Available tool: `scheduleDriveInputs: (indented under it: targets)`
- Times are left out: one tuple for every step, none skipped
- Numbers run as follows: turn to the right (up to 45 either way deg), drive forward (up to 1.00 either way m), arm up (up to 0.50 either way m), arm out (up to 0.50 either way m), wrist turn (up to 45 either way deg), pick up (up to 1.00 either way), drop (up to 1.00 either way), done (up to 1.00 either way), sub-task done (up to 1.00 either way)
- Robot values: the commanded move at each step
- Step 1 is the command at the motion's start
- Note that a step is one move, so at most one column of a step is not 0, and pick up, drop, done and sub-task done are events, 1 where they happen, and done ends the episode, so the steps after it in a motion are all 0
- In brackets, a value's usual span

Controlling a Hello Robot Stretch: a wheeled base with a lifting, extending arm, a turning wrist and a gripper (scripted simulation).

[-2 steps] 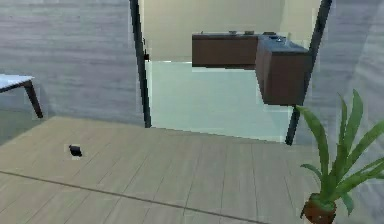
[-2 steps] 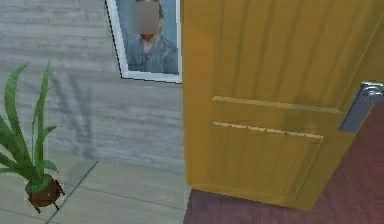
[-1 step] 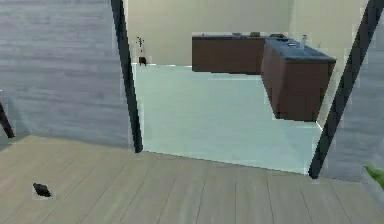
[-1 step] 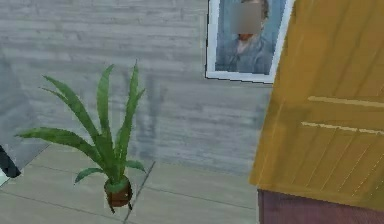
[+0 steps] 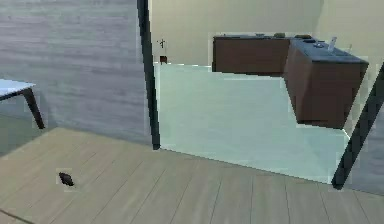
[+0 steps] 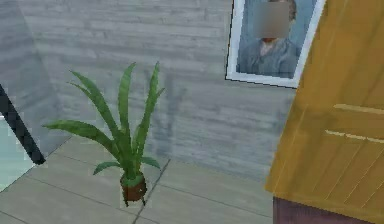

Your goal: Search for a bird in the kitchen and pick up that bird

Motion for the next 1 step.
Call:
scheduleDriveInputs:
  targets:
    - [0.0, 0.50, 0.00, 0.00, 0.0, 0.00, 0.00, 0.00, 0.00]
